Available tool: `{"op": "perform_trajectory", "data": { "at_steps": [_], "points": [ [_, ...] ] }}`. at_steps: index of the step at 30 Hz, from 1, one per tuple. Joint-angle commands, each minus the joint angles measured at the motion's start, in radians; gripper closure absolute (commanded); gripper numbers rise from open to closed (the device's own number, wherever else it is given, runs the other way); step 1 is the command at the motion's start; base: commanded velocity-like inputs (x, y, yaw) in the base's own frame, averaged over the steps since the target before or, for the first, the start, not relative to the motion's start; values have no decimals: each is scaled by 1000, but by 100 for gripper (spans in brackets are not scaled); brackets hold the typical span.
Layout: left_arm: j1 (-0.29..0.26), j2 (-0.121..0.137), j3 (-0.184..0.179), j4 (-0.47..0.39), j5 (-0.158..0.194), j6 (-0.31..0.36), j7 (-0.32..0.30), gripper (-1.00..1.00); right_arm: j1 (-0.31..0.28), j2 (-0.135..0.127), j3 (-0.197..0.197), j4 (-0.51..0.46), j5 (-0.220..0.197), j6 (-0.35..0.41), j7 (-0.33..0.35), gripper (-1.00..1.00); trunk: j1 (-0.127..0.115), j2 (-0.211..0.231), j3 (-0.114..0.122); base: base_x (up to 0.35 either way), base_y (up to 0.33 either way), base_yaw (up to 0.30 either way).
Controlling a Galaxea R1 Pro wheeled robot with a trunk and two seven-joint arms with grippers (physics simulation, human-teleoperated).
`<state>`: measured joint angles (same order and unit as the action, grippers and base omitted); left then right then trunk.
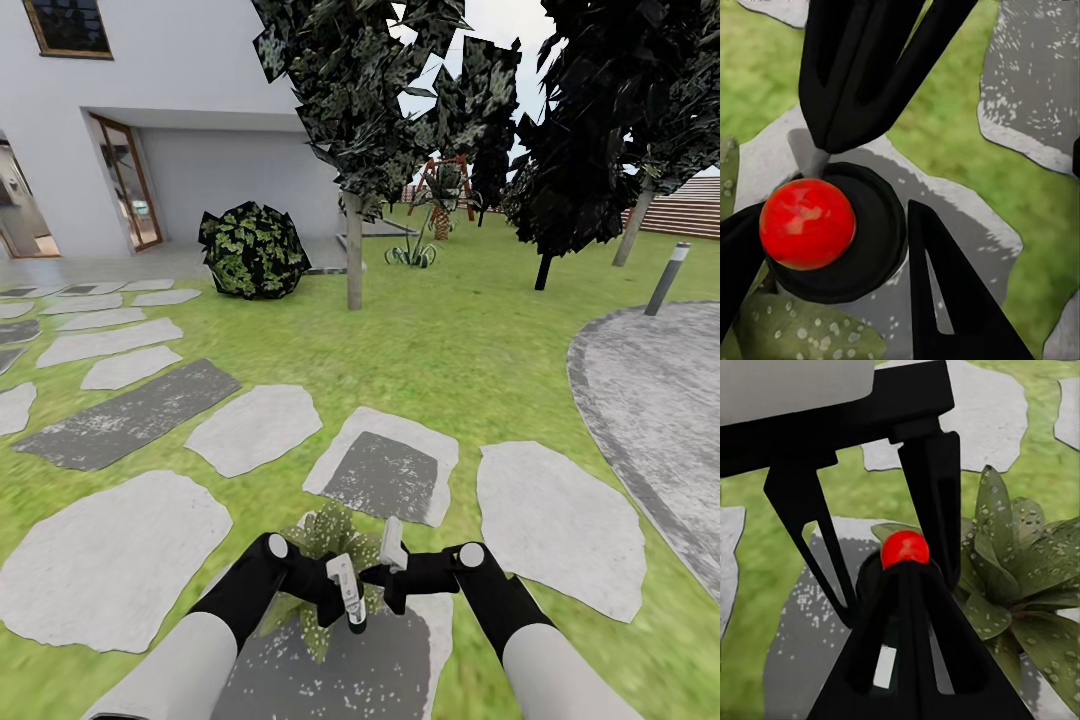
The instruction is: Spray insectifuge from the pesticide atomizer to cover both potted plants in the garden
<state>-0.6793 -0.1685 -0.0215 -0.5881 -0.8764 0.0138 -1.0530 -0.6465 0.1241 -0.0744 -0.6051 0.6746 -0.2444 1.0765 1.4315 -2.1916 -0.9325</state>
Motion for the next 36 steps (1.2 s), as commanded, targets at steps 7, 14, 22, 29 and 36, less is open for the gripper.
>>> {"op": "perform_trajectory", "data": {
  "at_steps": [7,14,22,29,36],
  "points": [
    [0,-1,0,6,-6,2,-2,100,-1,2,-7,-1,10,-6,5,100,0,0,-1,0,0,0],
    [1,61,-6,51,-138,7,8,100,-1,2,-5,1,10,-6,5,100,0,0,-1,0,0,0],
    [0,200,4,37,-157,8,9,100,-1,-4,-6,5,13,-7,1,-100,0,0,-1,0,0,0],
    [12,233,202,35,-109,5,105,100,3,-47,-13,97,5,-9,-282,-100,0,0,-1,0,0,0],
    [75,224,435,71,96,-93,440,100,16,-131,-15,464,-150,-258,-811,-100,0,0,-1,0,0,0]
  ]
}}
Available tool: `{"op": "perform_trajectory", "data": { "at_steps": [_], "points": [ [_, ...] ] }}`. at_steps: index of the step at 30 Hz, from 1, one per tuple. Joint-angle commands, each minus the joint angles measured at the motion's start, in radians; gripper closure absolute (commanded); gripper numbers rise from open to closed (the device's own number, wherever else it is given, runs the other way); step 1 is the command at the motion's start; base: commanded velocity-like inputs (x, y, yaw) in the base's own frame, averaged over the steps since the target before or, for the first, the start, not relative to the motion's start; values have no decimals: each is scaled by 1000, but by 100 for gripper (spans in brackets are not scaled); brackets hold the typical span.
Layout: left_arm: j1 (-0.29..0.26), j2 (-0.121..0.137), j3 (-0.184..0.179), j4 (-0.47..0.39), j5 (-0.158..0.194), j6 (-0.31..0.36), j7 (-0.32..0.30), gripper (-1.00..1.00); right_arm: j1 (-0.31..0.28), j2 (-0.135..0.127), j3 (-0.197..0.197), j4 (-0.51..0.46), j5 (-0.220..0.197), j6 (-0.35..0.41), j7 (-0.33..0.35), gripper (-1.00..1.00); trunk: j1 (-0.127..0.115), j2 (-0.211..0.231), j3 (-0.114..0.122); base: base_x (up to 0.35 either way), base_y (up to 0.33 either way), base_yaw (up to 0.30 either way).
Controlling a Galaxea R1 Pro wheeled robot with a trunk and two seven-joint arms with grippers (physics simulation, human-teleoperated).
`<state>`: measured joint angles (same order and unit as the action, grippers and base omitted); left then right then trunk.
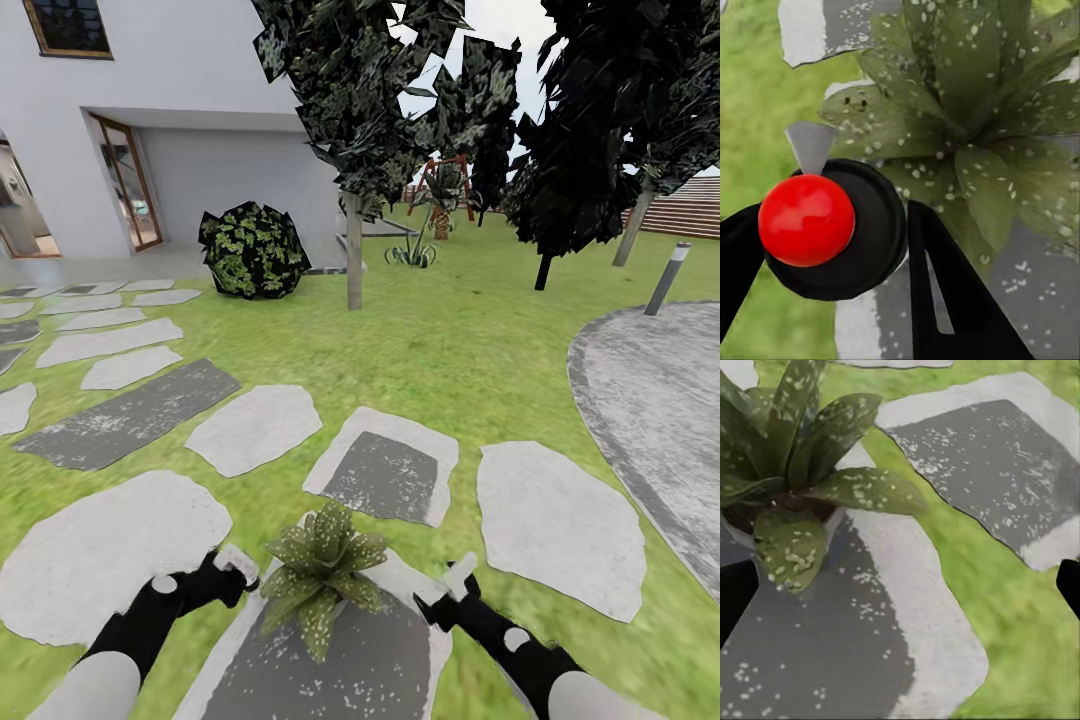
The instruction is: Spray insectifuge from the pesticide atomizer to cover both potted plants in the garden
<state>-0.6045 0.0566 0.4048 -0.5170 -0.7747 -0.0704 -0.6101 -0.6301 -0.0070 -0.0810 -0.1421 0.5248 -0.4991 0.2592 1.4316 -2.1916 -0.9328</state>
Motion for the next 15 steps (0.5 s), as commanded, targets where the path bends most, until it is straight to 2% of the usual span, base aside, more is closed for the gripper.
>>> {"op": "perform_trajectory", "data": {
  "at_steps": [1,3,4,6,7,9,12,15],
  "points": [
    [20,-4,12,21,26,-55,80,100,11,-6,-8,14,-28,-38,-31,-100,0,0,-1,0,0,0],
    [36,-7,15,94,92,-99,238,100,28,-15,-8,24,-51,-76,-105,-100,0,0,-1,0,0,0],
    [39,-7,15,125,130,-108,297,100,40,-18,-8,25,-56,-84,-154,-100,0,0,-1,0,0,0],
    [43,0,17,167,197,-146,361,100,68,-23,-8,27,-59,-117,-252,-100,0,0,-1,0,0,0],
    [48,4,17,197,235,-189,376,100,80,-23,-7,27,-59,-133,-298,-100,0,0,-1,0,0,0],
    [73,5,16,230,267,-223,386,100,87,-17,-7,28,-59,-142,-348,-100,0,0,-1,0,0,0],
    [87,-1,17,246,279,-229,389,100,90,-20,-7,33,-58,-143,-412,-100,0,0,-1,0,0,0],
    [91,-5,17,264,298,-226,389,100,106,-22,-6,95,-57,-143,-425,-100,0,0,-1,0,0,0]
  ]
}}
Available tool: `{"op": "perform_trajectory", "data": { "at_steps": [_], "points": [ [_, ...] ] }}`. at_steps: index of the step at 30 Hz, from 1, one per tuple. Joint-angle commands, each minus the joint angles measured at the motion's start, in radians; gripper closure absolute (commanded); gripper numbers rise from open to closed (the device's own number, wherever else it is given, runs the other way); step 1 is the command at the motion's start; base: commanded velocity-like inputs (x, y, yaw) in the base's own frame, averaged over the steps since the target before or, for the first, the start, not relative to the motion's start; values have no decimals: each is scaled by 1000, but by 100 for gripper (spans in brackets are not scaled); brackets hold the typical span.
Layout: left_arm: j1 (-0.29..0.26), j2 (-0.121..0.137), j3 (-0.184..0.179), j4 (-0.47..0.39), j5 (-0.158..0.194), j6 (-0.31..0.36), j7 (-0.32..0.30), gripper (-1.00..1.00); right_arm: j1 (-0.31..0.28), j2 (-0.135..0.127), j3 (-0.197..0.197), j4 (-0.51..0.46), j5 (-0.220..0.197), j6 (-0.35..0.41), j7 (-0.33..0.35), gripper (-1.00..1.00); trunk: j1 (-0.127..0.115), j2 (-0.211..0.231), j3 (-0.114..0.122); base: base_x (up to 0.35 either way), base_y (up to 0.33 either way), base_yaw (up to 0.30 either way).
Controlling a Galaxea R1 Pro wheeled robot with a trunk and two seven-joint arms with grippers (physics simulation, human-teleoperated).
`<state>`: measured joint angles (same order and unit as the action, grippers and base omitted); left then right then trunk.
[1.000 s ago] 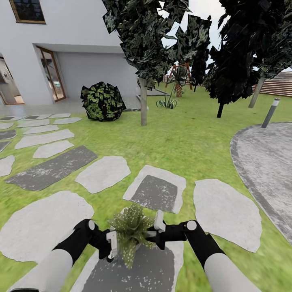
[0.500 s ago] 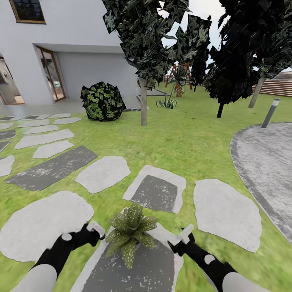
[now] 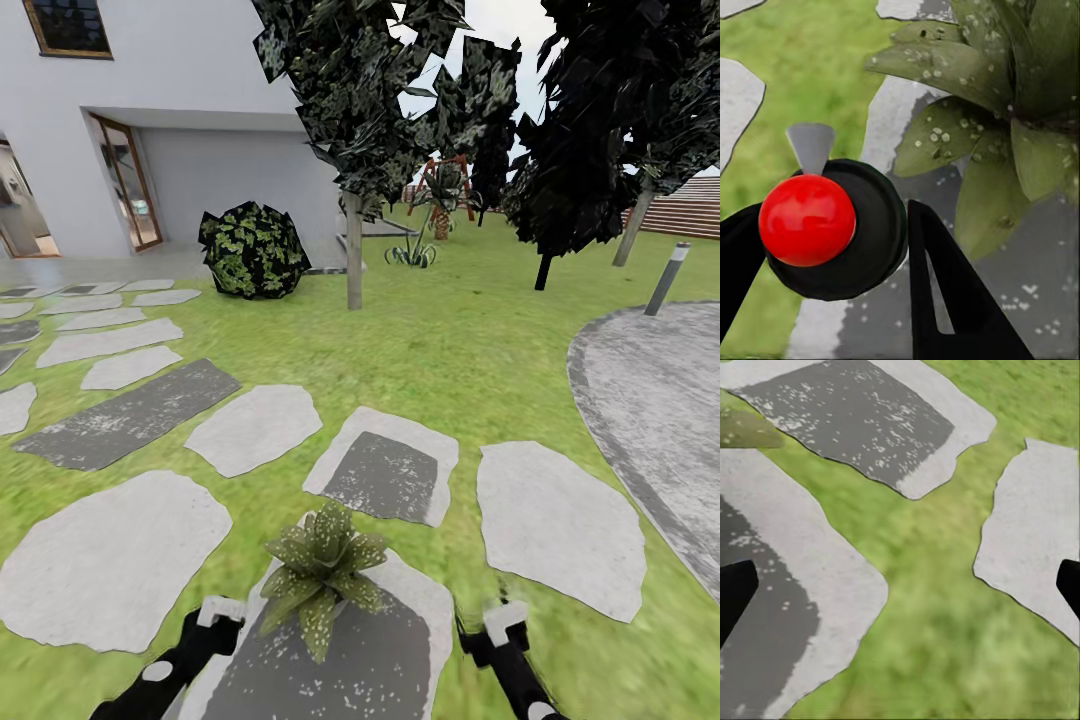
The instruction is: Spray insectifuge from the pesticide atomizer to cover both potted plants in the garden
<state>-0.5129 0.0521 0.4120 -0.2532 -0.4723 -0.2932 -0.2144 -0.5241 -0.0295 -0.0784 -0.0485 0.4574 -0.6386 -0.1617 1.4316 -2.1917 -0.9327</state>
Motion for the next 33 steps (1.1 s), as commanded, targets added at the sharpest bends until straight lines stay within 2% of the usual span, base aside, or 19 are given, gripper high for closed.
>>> {"op": "perform_trajectory", "data": {
  "at_steps": [1,3,5,9,12,14,15,17,22,28,33],
  "points": [
    [0,-1,10,15,1,-4,-6,100,10,2,-8,13,10,-3,-5,-100,0,0,-1,0,0,0],
    [2,6,15,31,16,-3,0,100,35,3,-8,21,10,-3,-5,-100,0,0,-1,0,0,0],
    [5,11,34,49,52,1,15,100,49,5,-7,23,10,-3,-5,-100,0,0,-1,0,0,0],
    [66,29,44,45,70,-8,68,100,65,8,-7,24,10,-3,-5,-100,0,0,-1,0,0,0],
    [77,44,44,48,73,-12,79,100,78,10,-7,24,10,-3,-4,-100,0,0,-1,0,0,0],
    [78,44,44,49,72,-12,79,100,82,13,-6,24,10,-3,-4,-100,0,0,-1,0,0,0],
    [80,45,44,50,72,-13,79,100,98,40,-6,24,10,-3,-3,-100,0,0,-1,0,0,0],
    [80,45,44,51,72,-14,79,100,101,47,-7,24,10,-3,-5,-100,0,0,-1,0,0,0],
    [80,47,45,49,72,-14,79,100,105,47,-7,24,10,-3,-4,-100,0,0,-1,0,0,0],
    [80,46,44,52,71,-14,79,100,158,46,-7,24,11,-2,-4,-100,0,0,-1,0,0,0],
    [81,47,44,52,71,-14,79,100,168,46,-7,24,11,-2,-4,-100,0,0,-1,0,0,0]
  ]
}}
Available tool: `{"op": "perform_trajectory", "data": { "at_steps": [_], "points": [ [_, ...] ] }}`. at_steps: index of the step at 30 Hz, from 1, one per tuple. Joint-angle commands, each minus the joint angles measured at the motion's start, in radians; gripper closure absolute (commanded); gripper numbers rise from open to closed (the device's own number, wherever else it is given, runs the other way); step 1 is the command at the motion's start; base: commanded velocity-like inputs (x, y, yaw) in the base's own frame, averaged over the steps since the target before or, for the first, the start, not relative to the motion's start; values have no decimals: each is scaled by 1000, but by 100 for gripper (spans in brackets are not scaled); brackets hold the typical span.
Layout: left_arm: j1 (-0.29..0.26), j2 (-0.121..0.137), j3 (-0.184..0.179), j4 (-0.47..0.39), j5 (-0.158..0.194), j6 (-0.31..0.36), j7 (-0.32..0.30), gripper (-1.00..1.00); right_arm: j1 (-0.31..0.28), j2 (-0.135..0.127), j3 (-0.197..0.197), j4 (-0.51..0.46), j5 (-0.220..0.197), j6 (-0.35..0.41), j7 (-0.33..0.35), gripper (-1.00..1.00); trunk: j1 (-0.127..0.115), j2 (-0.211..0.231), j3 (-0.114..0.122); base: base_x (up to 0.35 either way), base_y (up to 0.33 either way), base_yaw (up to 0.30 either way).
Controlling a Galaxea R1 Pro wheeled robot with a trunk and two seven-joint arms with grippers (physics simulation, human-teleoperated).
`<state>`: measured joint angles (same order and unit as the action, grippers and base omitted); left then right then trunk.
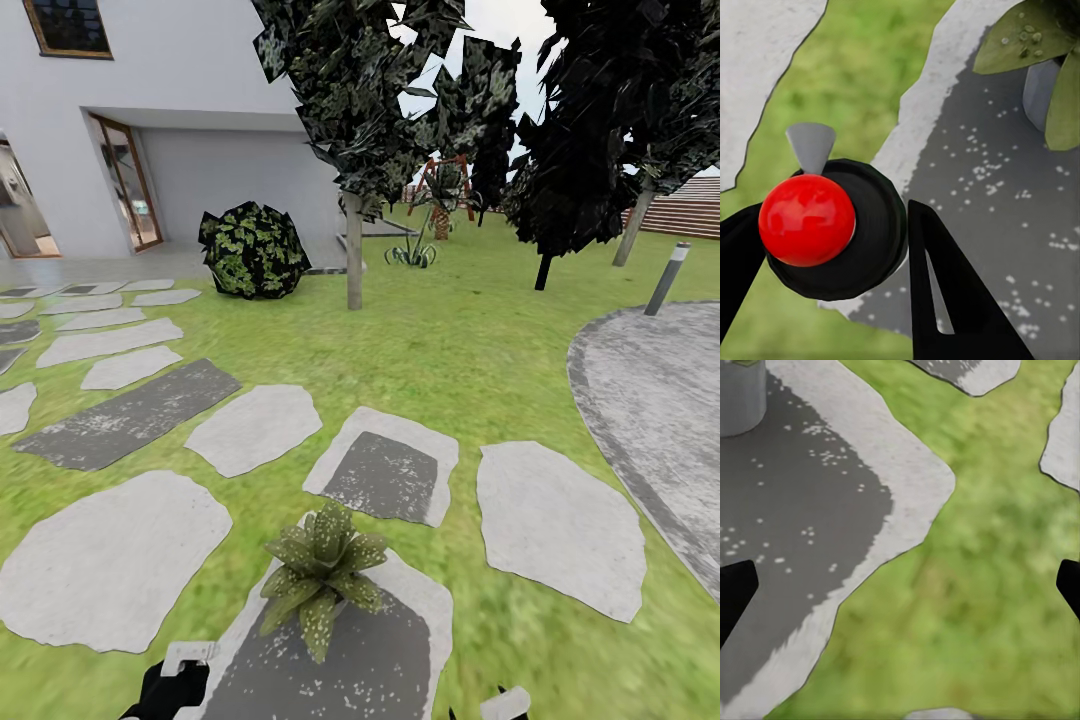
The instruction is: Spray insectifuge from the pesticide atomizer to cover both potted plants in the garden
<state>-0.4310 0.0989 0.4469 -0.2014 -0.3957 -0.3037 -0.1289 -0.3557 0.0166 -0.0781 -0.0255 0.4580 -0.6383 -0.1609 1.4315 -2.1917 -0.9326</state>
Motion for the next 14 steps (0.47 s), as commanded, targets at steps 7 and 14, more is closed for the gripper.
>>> {"op": "perform_trajectory", "data": {
  "at_steps": [7,14],
  "points": [
    [0,-2,9,-5,-5,-5,-6,100,0,0,-8,1,10,-3,-5,-100,0,0,-1,0,0,0],
    [0,-2,7,-7,-6,-5,-7,100,0,0,-8,1,10,-2,-5,-100,0,0,-1,0,0,0]
  ]
}}
